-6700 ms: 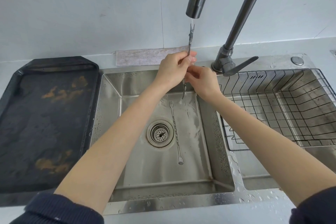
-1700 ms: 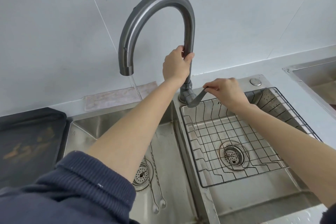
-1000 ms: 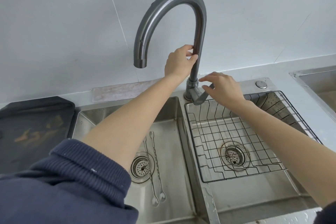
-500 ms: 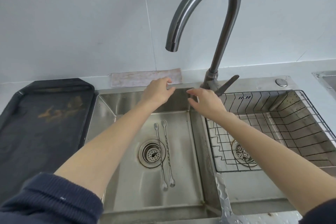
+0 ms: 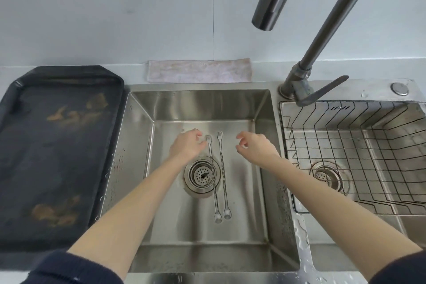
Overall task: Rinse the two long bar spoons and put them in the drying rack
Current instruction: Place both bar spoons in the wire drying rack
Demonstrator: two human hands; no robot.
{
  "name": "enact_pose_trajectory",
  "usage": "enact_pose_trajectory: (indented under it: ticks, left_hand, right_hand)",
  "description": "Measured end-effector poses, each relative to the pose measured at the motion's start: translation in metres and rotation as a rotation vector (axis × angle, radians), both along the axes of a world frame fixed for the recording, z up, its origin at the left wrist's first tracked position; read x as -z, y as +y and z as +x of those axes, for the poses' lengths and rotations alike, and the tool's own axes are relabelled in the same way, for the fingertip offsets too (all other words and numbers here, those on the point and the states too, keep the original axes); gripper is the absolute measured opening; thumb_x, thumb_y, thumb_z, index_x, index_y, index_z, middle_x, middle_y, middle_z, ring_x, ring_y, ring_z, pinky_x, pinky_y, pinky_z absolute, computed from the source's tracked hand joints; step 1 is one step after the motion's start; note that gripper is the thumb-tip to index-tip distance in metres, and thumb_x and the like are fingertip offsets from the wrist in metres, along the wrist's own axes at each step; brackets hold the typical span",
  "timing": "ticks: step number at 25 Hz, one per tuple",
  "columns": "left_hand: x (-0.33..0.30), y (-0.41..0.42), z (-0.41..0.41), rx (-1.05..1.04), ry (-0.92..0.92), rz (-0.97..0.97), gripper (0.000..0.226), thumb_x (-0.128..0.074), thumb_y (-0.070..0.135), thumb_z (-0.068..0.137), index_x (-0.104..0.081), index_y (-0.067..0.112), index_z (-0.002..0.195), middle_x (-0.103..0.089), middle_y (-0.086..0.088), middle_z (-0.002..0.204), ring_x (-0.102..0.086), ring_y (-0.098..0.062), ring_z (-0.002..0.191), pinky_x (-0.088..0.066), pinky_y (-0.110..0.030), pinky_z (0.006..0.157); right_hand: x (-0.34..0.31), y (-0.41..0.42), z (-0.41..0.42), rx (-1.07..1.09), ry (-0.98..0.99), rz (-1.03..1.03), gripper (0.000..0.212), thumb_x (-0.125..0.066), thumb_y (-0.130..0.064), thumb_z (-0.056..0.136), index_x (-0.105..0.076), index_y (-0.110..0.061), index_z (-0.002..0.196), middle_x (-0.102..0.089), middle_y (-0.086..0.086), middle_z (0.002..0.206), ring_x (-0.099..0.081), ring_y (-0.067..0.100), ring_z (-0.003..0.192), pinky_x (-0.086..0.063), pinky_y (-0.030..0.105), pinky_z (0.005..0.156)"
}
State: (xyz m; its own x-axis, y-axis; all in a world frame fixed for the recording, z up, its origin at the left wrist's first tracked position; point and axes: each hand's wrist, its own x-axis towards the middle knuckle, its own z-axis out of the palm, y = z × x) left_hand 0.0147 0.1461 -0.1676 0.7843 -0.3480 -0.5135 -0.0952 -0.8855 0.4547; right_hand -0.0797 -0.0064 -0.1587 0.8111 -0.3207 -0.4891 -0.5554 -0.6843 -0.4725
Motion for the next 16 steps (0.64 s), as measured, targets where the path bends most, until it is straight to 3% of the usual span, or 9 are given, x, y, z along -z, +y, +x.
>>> enact_pose_trajectory:
  ticks: [5,12,16]
  left_hand:
    - [0.041,0.014,-0.013,0.008,0.106,0.040,0.039,-0.055,0.030,0.088,-0.055,0.014,0.123,-0.063,-0.006,0.125,-0.055,-0.027,0.117,-0.043,-0.034,0.098]
    - [0.083,0.016,-0.030,-0.043,0.197,0.062,0.034,-0.055,0.030,0.088,-0.059,0.012,0.117,-0.064,-0.006,0.122,-0.056,-0.027,0.115,-0.043,-0.033,0.093]
    - [0.103,0.013,-0.036,-0.058,0.226,0.072,0.032,-0.055,0.031,0.088,-0.060,0.008,0.110,-0.067,-0.011,0.115,-0.058,-0.029,0.110,-0.045,-0.034,0.088]
  right_hand:
    - [0.040,0.017,-0.003,0.001,0.169,0.041,0.036,-0.046,-0.021,0.090,-0.051,-0.015,0.125,-0.064,0.007,0.119,-0.057,0.029,0.111,-0.048,0.038,0.091]
    - [0.087,0.038,0.002,0.051,0.267,0.066,0.024,-0.048,-0.020,0.089,-0.059,-0.008,0.106,-0.065,0.017,0.114,-0.058,0.035,0.107,-0.049,0.041,0.093]
    - [0.103,0.054,0.005,0.031,0.322,0.013,0.028,-0.049,-0.025,0.091,-0.055,-0.006,0.111,-0.062,0.017,0.117,-0.055,0.036,0.110,-0.047,0.039,0.090]
